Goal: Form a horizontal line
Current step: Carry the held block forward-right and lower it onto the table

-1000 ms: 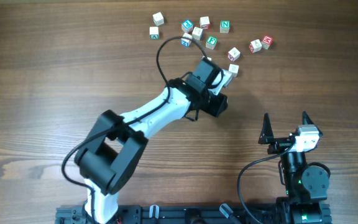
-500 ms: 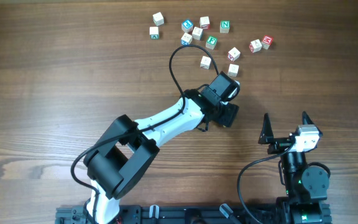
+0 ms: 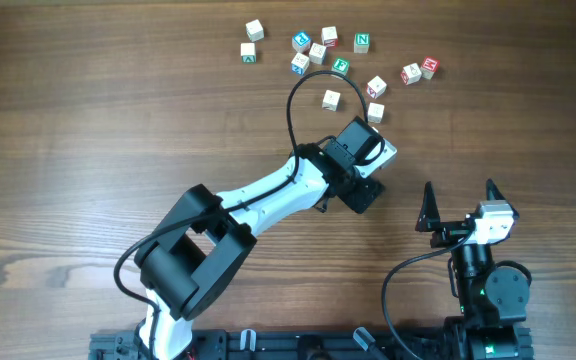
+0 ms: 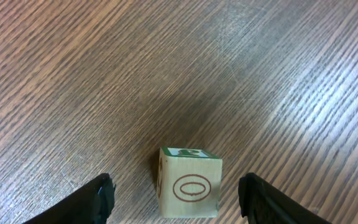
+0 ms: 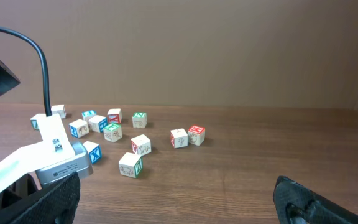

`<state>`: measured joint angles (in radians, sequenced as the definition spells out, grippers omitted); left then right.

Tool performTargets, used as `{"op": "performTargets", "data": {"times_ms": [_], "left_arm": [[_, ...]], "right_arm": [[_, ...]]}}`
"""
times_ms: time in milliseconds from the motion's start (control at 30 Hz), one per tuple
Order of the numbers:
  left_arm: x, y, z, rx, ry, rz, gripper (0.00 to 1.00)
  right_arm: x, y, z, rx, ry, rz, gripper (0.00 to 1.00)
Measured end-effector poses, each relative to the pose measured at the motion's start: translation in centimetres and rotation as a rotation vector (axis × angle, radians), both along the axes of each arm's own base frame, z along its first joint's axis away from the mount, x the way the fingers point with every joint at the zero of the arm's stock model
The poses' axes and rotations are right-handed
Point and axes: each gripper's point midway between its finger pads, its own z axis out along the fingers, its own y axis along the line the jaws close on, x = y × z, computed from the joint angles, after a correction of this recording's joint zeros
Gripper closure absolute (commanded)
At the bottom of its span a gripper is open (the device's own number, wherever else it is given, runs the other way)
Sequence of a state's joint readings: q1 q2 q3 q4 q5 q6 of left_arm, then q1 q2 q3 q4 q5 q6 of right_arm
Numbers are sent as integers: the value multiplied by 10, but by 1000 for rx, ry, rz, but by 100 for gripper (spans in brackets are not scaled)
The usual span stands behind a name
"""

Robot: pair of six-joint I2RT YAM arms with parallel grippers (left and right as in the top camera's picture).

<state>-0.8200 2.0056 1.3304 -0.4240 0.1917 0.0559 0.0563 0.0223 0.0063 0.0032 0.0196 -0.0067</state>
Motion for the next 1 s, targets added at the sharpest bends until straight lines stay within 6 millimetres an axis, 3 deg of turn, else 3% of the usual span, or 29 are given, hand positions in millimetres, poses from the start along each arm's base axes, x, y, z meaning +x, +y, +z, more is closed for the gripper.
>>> {"op": "performTargets", "data": {"times_ms": [67, 167, 367, 467, 667, 1000], "left_arm": [[0, 0, 0, 3, -9, -19, 18], [0, -2, -1, -1, -17, -42, 20], [-2, -2, -11, 10, -9, -60, 42], [-1, -3, -11, 9, -12, -65, 57], [0, -3, -10, 4, -13, -60, 70], [16, -21, 4, -137, 55, 199, 67]], "right_arm": [[0, 0, 0, 0, 0, 0, 0], [0, 0, 0, 0, 0, 0, 0], [0, 0, 0, 0, 0, 0, 0], [0, 0, 0, 0, 0, 0, 0], [0, 0, 0, 0, 0, 0, 0], [0, 0, 0, 0, 0, 0, 0]]}}
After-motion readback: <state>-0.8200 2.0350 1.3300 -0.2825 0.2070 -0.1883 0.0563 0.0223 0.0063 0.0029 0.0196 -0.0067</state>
